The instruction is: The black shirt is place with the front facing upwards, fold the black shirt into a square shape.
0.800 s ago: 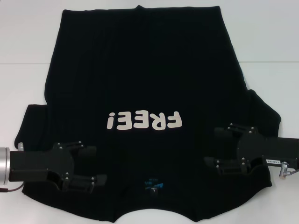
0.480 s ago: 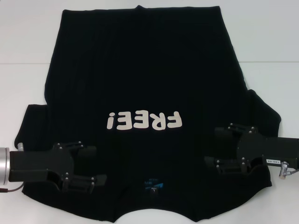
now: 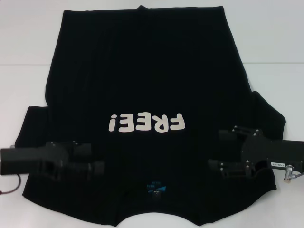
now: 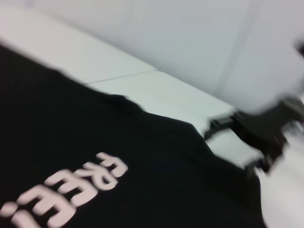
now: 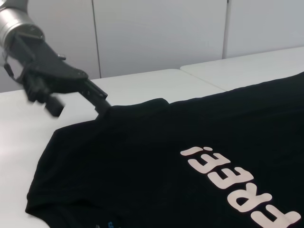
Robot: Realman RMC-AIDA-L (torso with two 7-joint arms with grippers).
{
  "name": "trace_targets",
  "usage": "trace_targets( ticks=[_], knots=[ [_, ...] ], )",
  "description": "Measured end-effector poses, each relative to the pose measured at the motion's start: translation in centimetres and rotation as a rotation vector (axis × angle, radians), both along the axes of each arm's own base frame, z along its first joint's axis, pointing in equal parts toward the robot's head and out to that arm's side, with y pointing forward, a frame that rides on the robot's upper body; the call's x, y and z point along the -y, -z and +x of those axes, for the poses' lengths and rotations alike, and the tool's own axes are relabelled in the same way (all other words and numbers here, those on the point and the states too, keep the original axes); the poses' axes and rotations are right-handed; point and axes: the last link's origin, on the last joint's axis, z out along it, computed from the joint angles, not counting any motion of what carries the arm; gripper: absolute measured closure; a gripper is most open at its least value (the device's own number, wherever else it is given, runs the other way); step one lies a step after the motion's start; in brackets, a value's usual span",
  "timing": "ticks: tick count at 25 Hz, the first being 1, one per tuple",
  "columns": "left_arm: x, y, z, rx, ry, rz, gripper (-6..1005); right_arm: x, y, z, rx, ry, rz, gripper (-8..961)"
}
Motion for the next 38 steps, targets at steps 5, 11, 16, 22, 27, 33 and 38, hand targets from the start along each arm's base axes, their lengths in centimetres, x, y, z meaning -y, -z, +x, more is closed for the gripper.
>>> trace_targets(
  ticks=[5, 11, 16, 22, 27, 33, 38],
  knots=[
    [-0.2, -2.2, 0.3, 0.113, -0.249, -0.113, 79, 0.1, -0.1, 0.2, -0.008, 0.019, -0.002, 11],
    [-0.4, -5.9, -1.5, 0.199, -0.625, -0.121, 80, 0.1, -0.1, 0.2, -0.012, 0.030, -0.003, 11],
    [0.1, -8.5, -4.0, 0.180, -0.874, -0.057, 81, 0.0, -0.1, 0.1, -0.013, 0.037, -0.007, 11],
    [-0.2, -9.0, -6.1, 0.086, -1.040, -0.005, 82, -0.3, -0.1, 0.2, -0.006, 0.049, 0.001, 11],
    [-0.8, -8.2, -6.5, 0.086, -1.083, -0.004, 82, -0.2, -0.1, 0.2, -0.007, 0.054, -0.003, 11],
    [-1.5, -7.0, -6.8, 0.078, -1.107, -0.002, 83, -0.1, 0.0, 0.2, -0.007, 0.056, -0.004, 11],
    [-2.0, -7.1, -7.0, 0.075, -1.119, 0.030, 84, -0.1, 0.1, 0.3, -0.008, 0.058, -0.004, 11]
  ],
)
